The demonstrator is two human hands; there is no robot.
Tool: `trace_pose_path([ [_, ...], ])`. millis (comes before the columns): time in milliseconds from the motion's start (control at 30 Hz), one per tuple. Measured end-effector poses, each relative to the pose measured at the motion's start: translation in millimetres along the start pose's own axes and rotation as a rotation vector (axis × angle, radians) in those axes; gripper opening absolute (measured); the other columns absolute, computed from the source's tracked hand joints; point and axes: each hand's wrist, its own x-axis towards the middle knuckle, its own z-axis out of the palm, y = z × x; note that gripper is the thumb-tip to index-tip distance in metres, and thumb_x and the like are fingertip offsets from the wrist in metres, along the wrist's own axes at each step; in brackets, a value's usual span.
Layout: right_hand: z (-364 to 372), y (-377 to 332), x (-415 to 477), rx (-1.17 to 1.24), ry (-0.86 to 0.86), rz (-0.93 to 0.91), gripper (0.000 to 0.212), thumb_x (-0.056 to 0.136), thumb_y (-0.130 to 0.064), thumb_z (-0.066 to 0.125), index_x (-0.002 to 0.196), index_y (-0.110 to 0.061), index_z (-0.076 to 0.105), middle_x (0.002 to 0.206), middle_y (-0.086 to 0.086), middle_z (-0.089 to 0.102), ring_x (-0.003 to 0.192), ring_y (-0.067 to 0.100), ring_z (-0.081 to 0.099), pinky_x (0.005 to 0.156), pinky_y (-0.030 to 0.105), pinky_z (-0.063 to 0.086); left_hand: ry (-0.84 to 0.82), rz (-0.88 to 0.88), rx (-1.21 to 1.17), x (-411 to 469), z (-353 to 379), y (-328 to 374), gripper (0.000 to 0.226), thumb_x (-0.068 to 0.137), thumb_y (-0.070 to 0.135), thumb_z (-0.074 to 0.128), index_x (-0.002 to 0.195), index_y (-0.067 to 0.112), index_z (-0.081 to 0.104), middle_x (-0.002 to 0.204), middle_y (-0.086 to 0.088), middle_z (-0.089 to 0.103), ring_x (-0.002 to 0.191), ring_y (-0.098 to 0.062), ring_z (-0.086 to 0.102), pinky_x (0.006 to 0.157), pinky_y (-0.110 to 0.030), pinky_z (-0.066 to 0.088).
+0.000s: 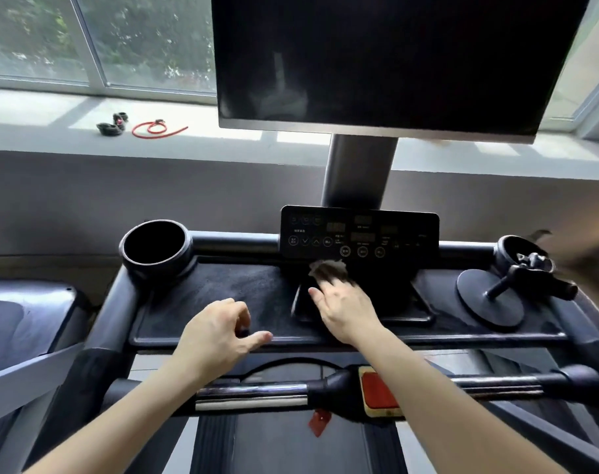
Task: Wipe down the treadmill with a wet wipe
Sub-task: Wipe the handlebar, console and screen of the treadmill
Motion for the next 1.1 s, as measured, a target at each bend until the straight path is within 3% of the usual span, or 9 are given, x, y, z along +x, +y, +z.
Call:
trace_pose_path([
  [233,-19.5,126.0,-43.9,-0.029,0.073,0.430,0.093,0.092,-0.069,0.006,0.153,-0.009,0.040,0.158,0.015,0.040,0.148,0.033,0.030,0.123,0.042,0.022,-0.034,0.084,0.066,29.7,36.6,46.8,0.043,0.077,0.067,0.074,0.085,0.030,0.054,0.081,0.013,0.052,0.085,-0.013,0.050,0.075,-0.032,0.047],
  [333,-25.8,114.2,-45.6,0.012,0.052,0.548,0.091,0.098,-0.069,0.011,0.153,-0.001,0.038,0.159,0.019,0.037,0.148,0.034,0.032,0.123,0.042,0.021,-0.044,0.033,0.078,30.6,41.2,56.9,0.052,0.071,0.071,0.076,0.087,0.028,0.053,0.082,0.013,0.052,0.085,-0.014,0.050,0.076,-0.033,0.047],
  [467,-8.0,33.8,-41.3,0.084,0.061,0.245,0.121,0.081,-0.076,-0.023,0.147,-0.003,0.047,0.153,0.019,0.046,0.139,0.036,0.042,0.118,0.042,0.028,-0.042,-0.026,0.116,29.6,43.1,67.2,0.056,0.067,0.072,0.078,0.086,0.027,0.052,0.079,0.013,0.051,0.083,-0.015,0.050,0.073,-0.032,0.044],
  [633,6.1,3.7,-53.1,0.173,-0.054,-0.216,0.081,0.098,-0.057,0.011,0.155,-0.007,0.038,0.163,0.014,0.034,0.154,0.027,0.025,0.126,0.039,0.013,-0.084,-0.086,0.175,33.0,40.3,75.7,0.055,0.067,0.074,0.073,0.085,0.028,0.049,0.082,0.013,0.054,0.087,-0.016,0.055,0.071,-0.033,0.044],
  [767,-3.6,89.1,-74.1,0.020,0.018,-0.074,0.090,0.099,-0.068,0.000,0.149,-0.011,0.049,0.156,0.010,0.047,0.147,0.023,0.039,0.124,0.031,0.011,-0.101,-0.127,0.216,34.9,37.6,87.2,0.058,0.065,0.075,0.078,0.079,0.028,0.046,0.080,0.013,0.054,0.082,-0.015,0.053,0.068,-0.033,0.041],
  [867,-4.1,147.9,-88.0,-0.077,0.143,0.185,0.083,0.103,-0.062,0.012,0.137,-0.005,0.062,0.141,0.016,0.061,0.136,0.028,0.054,0.121,0.038,0.026,-0.109,-0.131,0.267,36.0,38.0,93.2,0.060,0.066,0.078,0.074,0.079,0.028,0.045,0.081,0.012,0.053,0.084,-0.016,0.053,0.069,-0.034,0.042],
  [967,-4.0,132.1,-89.7,-0.074,0.128,0.378,0.085,0.099,-0.063,0.023,0.132,0.004,0.064,0.134,0.024,0.063,0.128,0.038,0.059,0.111,0.048,0.046,-0.087,-0.084,0.345,37.4,41.7,97.5,0.064,0.067,0.085,0.067,0.087,0.027,0.049,0.086,0.012,0.050,0.091,-0.016,0.055,0.076,-0.033,0.046],
  [1033,2.4,95.4,-88.6,-0.044,0.205,0.270,0.082,0.101,-0.062,0.024,0.120,0.002,0.072,0.124,0.022,0.070,0.117,0.037,0.066,0.102,0.048,0.054,-0.029,-0.024,0.341,40.6,47.5,102.1,0.066,0.067,0.083,0.069,0.097,0.025,0.057,0.091,0.009,0.053,0.096,-0.019,0.057,0.080,-0.035,0.049],
  [1100,8.7,57.6,-91.9,-0.002,0.228,0.014,0.076,0.104,-0.059,0.023,0.125,-0.004,0.071,0.130,0.016,0.068,0.123,0.030,0.064,0.106,0.044,0.050,-0.006,0.031,0.332,43.4,54.3,108.8,0.070,0.068,0.079,0.071,0.107,0.021,0.065,0.098,0.005,0.057,0.099,-0.022,0.058,0.083,-0.038,0.051],
])
